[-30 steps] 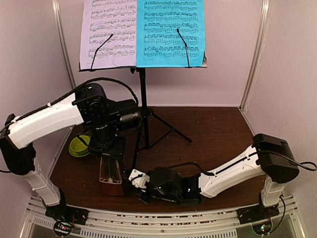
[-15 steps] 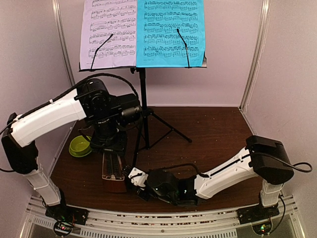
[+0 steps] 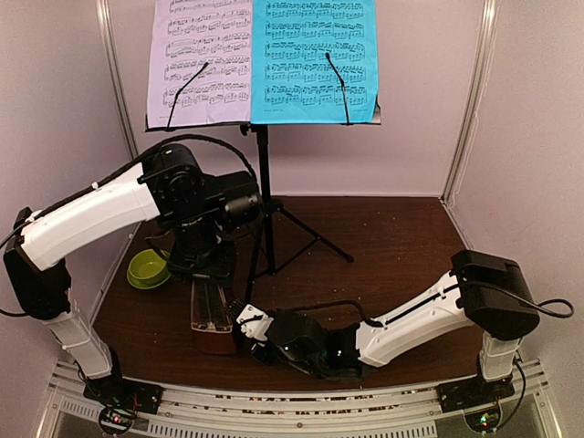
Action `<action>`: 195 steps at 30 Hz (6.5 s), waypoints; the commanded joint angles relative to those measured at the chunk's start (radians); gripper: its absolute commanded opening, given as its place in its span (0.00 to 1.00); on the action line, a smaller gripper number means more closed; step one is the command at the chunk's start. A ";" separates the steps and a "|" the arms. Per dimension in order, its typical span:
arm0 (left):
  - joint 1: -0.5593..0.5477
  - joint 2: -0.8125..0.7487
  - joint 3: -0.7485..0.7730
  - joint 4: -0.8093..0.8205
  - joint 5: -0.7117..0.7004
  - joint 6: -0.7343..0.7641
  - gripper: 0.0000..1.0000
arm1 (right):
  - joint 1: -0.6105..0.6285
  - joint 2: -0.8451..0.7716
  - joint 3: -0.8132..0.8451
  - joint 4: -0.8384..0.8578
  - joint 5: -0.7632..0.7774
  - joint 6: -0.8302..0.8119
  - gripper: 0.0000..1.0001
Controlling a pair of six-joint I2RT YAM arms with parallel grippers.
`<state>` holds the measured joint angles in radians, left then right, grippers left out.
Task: Set up the instrument practice props
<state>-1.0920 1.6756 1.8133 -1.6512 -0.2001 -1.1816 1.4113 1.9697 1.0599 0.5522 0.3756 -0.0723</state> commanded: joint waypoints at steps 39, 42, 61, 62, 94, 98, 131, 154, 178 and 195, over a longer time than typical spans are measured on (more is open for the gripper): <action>0.002 -0.101 -0.049 0.138 0.007 0.083 0.00 | -0.027 -0.016 -0.047 0.093 -0.079 0.099 0.00; 0.001 -0.112 -0.058 0.148 -0.007 0.094 0.00 | -0.047 -0.026 -0.057 0.102 -0.151 0.152 0.00; -0.006 -0.183 -0.140 0.247 -0.083 0.153 0.00 | -0.171 -0.047 -0.084 0.151 -0.488 0.446 0.00; -0.008 -0.186 -0.143 0.251 -0.087 0.153 0.00 | -0.177 -0.045 -0.084 0.154 -0.500 0.457 0.00; -0.170 -0.432 -0.402 0.890 -0.222 0.545 0.00 | -0.175 -0.745 -0.410 -0.205 -0.379 0.353 0.64; -0.180 -0.346 -0.368 0.939 -0.243 0.600 0.00 | -0.191 -0.861 -0.454 -0.327 -0.280 0.381 0.71; -0.092 0.255 -0.065 1.033 0.173 0.892 0.02 | -0.457 -1.323 -0.640 -0.759 -0.187 0.748 1.00; -0.092 0.165 -0.121 1.122 0.200 0.916 0.80 | -0.482 -1.188 -0.570 -0.724 -0.306 0.705 1.00; -0.114 -0.005 -0.562 1.629 0.166 0.909 0.74 | -0.501 -1.020 -0.360 -0.702 -0.448 0.720 1.00; -0.115 0.029 -0.548 1.632 0.204 0.908 0.53 | -0.525 -0.946 -0.427 -0.683 -0.489 0.759 0.97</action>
<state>-1.2041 1.7046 1.2434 -0.0700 -0.0162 -0.2852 0.8959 1.0176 0.6655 -0.1375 -0.1028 0.6811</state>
